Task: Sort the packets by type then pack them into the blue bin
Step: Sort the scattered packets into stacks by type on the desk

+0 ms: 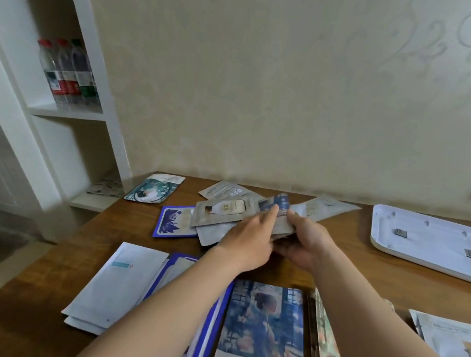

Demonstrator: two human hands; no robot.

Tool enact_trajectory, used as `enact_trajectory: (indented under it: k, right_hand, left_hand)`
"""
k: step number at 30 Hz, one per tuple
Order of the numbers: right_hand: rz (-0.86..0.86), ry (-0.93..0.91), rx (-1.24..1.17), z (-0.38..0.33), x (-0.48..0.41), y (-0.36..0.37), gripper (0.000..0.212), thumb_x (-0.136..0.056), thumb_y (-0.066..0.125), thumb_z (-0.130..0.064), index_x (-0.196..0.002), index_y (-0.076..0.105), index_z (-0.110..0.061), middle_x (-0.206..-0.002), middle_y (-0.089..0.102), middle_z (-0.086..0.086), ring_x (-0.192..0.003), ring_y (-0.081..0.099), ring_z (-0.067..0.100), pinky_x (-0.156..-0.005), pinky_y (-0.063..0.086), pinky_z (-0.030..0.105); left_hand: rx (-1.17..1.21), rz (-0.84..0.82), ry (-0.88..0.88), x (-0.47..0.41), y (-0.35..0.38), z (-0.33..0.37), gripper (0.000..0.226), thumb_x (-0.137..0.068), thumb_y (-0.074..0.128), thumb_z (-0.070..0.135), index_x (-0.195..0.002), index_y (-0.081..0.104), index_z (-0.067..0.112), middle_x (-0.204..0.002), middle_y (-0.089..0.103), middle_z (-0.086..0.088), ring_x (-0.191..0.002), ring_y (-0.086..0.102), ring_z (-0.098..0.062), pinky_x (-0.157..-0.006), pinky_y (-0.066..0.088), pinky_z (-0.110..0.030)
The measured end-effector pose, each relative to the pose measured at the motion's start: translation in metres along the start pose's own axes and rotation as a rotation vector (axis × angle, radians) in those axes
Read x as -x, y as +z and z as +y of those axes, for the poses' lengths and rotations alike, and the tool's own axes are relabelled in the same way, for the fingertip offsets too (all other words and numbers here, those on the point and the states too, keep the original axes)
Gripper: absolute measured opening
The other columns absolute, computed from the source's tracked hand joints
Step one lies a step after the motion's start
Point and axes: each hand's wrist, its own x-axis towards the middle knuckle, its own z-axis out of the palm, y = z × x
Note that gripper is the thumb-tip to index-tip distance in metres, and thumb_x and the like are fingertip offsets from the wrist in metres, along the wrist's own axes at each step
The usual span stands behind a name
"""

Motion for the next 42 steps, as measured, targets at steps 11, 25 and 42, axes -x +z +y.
enact_trajectory:
  k: [11,25,42]
  right_hand:
    - [0.164,0.043,0.156,-0.022,-0.027,-0.018,0.031,-0.1,0.051,0.003,-0.13,0.05,-0.002,-0.115,0.063,0.024,-0.098,0.066,0.041,-0.063,0.061,0.054]
    - [0.161,0.004,0.173,-0.051,0.006,-0.042,0.015,-0.106,0.046,-0.014,-0.117,0.051,-0.004,-0.111,0.068,0.024,-0.097,0.069,0.04,-0.07,0.061,0.059]
    - [0.12,0.076,0.216,-0.05,0.001,-0.046,0.015,-0.106,0.048,-0.018,-0.116,0.049,-0.007,-0.11,0.069,0.024,-0.097,0.071,0.04,-0.08,0.06,0.058]
  left_hand:
    - [-0.099,-0.308,-0.143,-0.011,0.008,-0.046,0.083,-0.098,0.039,0.066,-0.156,-0.017,0.049,-0.172,-0.014,-0.003,-0.157,-0.012,-0.037,-0.12,0.004,-0.07]
    - [-0.066,-0.267,-0.172,-0.009,0.01,-0.041,0.079,-0.099,0.04,0.045,-0.162,-0.006,0.034,-0.172,0.001,0.002,-0.158,-0.003,-0.029,-0.122,0.009,-0.067]
    - [-0.026,-0.326,-0.099,-0.016,0.01,-0.006,0.074,-0.095,0.031,0.077,-0.145,-0.022,0.066,-0.172,-0.014,-0.004,-0.158,-0.008,-0.033,-0.118,0.01,-0.073]
